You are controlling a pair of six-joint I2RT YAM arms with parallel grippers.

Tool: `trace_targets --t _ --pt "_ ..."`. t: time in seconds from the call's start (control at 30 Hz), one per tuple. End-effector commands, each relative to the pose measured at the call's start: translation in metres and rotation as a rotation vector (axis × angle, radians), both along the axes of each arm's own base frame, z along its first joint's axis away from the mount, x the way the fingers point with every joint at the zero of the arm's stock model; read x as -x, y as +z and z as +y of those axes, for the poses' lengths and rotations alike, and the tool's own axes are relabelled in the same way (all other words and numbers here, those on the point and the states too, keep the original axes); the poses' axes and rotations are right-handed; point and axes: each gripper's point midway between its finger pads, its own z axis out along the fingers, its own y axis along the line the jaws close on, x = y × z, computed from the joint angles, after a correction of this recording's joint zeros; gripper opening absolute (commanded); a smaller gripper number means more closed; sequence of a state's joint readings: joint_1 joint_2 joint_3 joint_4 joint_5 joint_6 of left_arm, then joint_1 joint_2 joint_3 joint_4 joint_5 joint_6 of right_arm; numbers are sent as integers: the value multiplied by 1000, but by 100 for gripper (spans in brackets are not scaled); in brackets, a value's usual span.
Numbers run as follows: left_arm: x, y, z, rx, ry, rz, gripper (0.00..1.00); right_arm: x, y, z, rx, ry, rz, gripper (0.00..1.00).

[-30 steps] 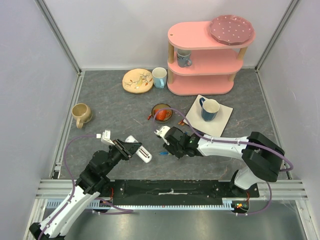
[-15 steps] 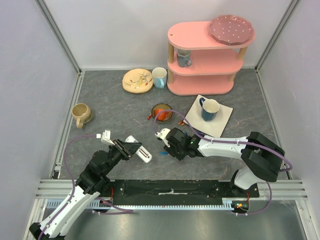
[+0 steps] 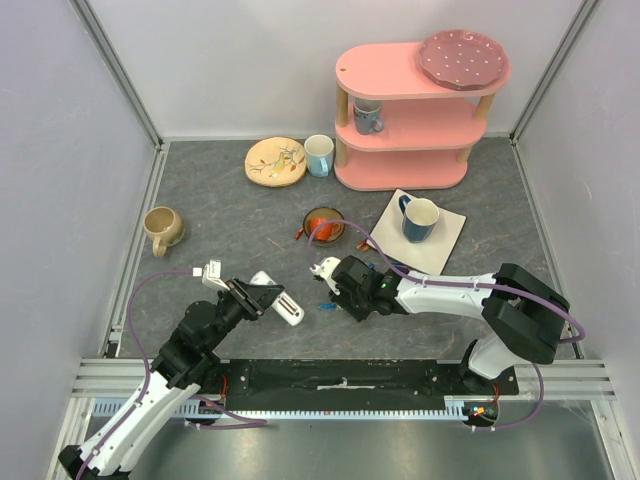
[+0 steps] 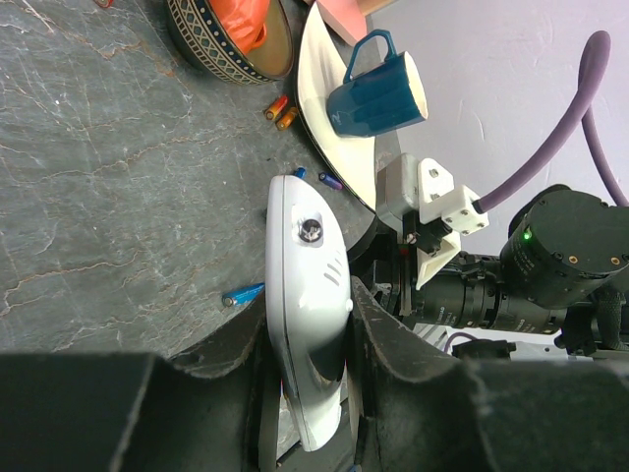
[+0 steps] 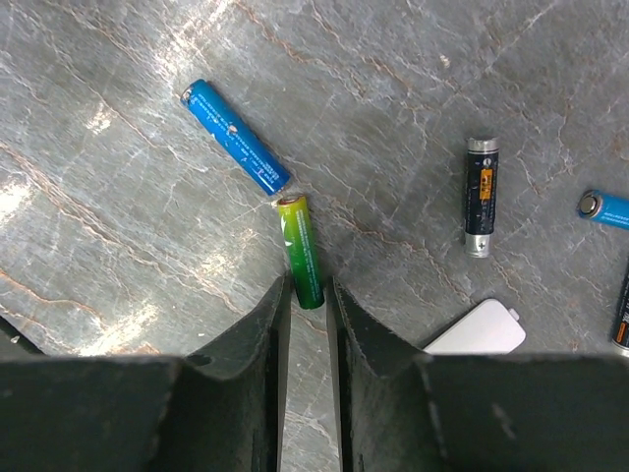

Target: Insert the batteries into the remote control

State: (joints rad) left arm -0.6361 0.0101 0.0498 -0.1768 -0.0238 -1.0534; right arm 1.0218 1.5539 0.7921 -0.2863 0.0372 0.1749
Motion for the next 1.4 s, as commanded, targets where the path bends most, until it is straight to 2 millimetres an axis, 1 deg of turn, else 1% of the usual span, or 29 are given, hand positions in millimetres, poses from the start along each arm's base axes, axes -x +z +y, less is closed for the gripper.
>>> trace_targets --t 0.0,0.03,0.1,0.2,0.23,0.3,0.33,0.4,0.43,0.47,0.53,0.6,0.63,0.67,0.7,0.73,0.77,0.8,0.83,0.87,0.9,0.93,0.97,1.0,1.1,1.13,1.2,1.33,1.37 --pt "2 -35 4 -68 3 64 2 0 -1 2 -15 -13 1 29" --pt "2 -35 4 -66 5 64 2 0 -2 2 -14 -16 3 33" --pt "2 -34 3 -60 3 62 2 -1 -3 3 -17 -22 5 33" --pt "2 -33 2 -59 -2 61 2 0 -5 5 -13 -17 16 26" --pt "2 -32 3 -57 1 58 2 0 -7 5 -11 -21 21 20" --pt "2 -33 3 -57 1 60 2 3 -8 4 -11 -27 32 14" --pt "1 -30 2 -49 2 53 2 2 -7 5 -15 -33 32 10" --pt "0 -26 1 -39 2 41 2 3 -4 5 -23 -56 44 4" --pt "0 -31 1 -47 5 65 2 4 1 6 -35 -68 46 1" --pt "-1 -26 -1 -32 1 52 2 4 4 5 -32 -86 51 0" --pt "-2 -22 -4 -7 -5 54 2 8 17 2 -46 -134 73 0" --pt "-5 -15 -7 17 -8 41 2 6 38 7 -88 -178 73 0" --pt "-6 -13 -8 30 -7 41 2 8 54 5 -118 -212 78 0" --pt "-10 -6 -11 49 -6 25 2 8 70 11 -158 -224 79 0" --pt "-11 -2 -13 63 -8 16 2 8 80 12 -179 -233 83 0" --pt "-9 2 -18 78 -36 11 2 10 101 14 -221 -248 84 0" --pt "-10 0 -21 75 -48 24 2 11 111 15 -238 -250 86 0" --pt "-12 13 -24 110 -57 -19 2 12 119 14 -246 -253 89 0" --pt "-11 20 -28 132 -77 -30 2 14 134 14 -266 -249 89 0" --pt "-11 12 -29 138 -83 -20 2 16 139 14 -272 -246 89 0" --pt "-12 23 -32 176 -92 -57 2 17 146 15 -282 -240 87 0" --pt "-11 27 -34 208 -102 -57 2 24 156 18 -301 -211 105 0" --pt "-11 27 -35 220 -107 -62 2 29 159 20 -301 -184 104 0" --pt "-12 35 -37 242 -116 -87 2 32 162 21 -302 -171 103 0" --pt "-10 43 -43 270 -147 -105 2 38 168 22 -299 -177 112 0" --pt "-9 50 -45 294 -163 -125 2 39 173 24 -303 -164 113 0" --pt "-8 54 -46 307 -175 -141 2 43 178 27 -304 -129 111 0" --pt "-7 61 -51 315 -208 -182 2 47 201 37 -346 -87 103 0" --pt "-8 62 -53 317 -212 -193 2 47 204 38 -346 -80 100 0"
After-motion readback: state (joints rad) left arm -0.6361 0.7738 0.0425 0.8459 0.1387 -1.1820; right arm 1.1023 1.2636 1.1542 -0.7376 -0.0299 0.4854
